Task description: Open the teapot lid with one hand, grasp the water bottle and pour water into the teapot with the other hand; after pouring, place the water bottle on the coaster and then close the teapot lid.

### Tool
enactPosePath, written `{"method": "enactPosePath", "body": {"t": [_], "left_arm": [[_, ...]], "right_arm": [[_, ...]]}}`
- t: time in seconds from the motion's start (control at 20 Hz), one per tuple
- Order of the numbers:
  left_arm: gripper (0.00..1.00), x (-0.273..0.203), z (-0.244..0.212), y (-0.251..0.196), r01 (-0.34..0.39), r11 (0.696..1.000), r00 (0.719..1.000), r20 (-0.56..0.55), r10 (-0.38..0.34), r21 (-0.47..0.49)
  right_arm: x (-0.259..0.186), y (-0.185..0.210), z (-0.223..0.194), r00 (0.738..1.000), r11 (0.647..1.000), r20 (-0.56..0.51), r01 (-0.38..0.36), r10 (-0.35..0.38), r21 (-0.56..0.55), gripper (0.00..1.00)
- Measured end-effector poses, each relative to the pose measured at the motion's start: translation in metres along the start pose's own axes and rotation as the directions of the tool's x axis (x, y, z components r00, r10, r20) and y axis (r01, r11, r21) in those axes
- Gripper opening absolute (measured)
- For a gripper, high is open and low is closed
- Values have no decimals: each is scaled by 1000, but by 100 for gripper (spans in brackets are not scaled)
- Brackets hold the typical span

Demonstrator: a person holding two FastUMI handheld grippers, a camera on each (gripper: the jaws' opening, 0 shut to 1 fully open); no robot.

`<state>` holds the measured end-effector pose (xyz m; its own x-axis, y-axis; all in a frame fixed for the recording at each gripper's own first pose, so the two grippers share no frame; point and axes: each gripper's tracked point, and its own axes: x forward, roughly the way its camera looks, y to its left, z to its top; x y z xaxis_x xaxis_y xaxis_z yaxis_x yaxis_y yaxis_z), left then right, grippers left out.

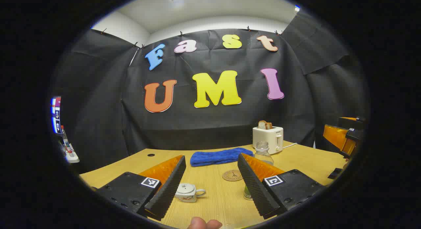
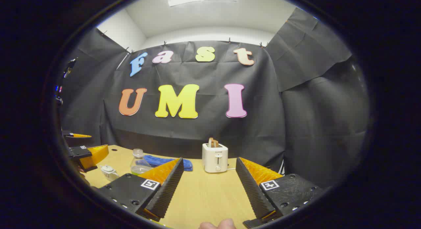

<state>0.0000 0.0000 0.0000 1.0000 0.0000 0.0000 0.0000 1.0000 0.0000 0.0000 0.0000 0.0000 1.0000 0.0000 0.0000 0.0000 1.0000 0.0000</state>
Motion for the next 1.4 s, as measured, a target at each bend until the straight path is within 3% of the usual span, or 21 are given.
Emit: {"method": "enactPosePath", "body": {"t": [0.85, 1.05, 1.4], "left_arm": [[99, 1, 5, 20, -42, 999, 999, 27, 42, -15], [99, 5, -4, 30, -86, 996, 996, 14, 86, -12], [99, 12, -13, 29, -79, 997, 997, 8, 79, -15]], "right_arm": [[-5, 0, 9, 1000, 1000, 20, -22, 22, -9, 96], [-7, -3, 22, 998, 1000, 54, -19, 19, -3, 95], [-11, -19, 0, 1000, 1000, 13, -17, 17, 24, 95]]}}
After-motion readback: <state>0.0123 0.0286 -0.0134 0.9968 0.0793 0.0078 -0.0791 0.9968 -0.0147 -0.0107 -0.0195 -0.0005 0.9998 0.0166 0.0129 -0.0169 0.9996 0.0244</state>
